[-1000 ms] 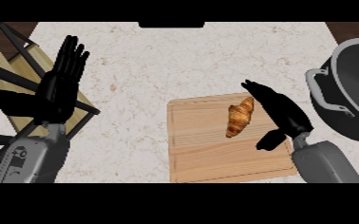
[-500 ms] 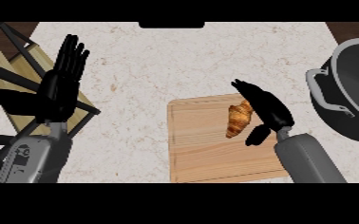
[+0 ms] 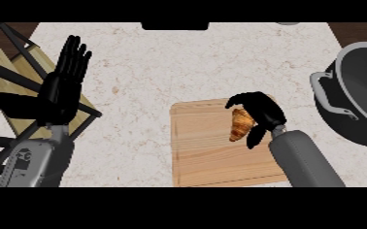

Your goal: Pick the croissant from the cutting board and place it in the pot

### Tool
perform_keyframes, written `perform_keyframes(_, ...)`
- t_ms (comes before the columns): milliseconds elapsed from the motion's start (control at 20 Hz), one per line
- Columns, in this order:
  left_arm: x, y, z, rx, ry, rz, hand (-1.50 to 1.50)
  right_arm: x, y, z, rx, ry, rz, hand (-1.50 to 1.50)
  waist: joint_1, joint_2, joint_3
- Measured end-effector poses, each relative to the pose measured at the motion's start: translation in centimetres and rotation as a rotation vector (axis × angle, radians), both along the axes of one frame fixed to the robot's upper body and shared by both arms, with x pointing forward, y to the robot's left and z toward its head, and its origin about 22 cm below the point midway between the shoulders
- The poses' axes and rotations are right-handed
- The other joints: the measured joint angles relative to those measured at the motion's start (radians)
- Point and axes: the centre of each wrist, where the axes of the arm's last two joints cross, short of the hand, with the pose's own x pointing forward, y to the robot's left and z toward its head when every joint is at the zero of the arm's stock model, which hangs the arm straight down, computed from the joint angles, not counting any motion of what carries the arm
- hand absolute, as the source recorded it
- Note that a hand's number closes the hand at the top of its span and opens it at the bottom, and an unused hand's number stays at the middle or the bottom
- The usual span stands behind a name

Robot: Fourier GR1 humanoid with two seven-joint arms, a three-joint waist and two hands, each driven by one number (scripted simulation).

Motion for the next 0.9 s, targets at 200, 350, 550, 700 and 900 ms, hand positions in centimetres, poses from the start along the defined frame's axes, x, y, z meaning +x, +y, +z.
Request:
perform_keyframes(200,0.0,0.1,0.1,-0.006,0.004,-0.007,0.00,0.1,1.0,-0.2,-0.019,-0.047,0.049,1.50,-0.001,-0.003,-0.004)
perform_keyframes(350,0.0,0.0,0.3,-0.006,0.015,-0.008,0.00,0.3,1.7,-0.4,-0.026,-0.059,0.054,1.50,0.000,-0.001,-0.004)
perform_keyframes(550,-0.2,0.3,0.4,-0.011,0.025,-0.006,0.00,-0.3,2.2,-0.1,-0.041,-0.106,0.030,1.50,-0.006,0.000,-0.003)
perform_keyframes(700,-0.2,0.4,0.1,-0.003,0.013,0.006,0.00,-0.9,2.0,0.6,-0.053,-0.163,-0.018,1.50,-0.011,0.002,0.002)
perform_keyframes(900,0.0,-0.1,0.1,0.002,-0.003,-0.002,0.00,1.1,2.2,3.0,-0.044,-0.215,-0.251,1.50,0.003,0.011,0.010)
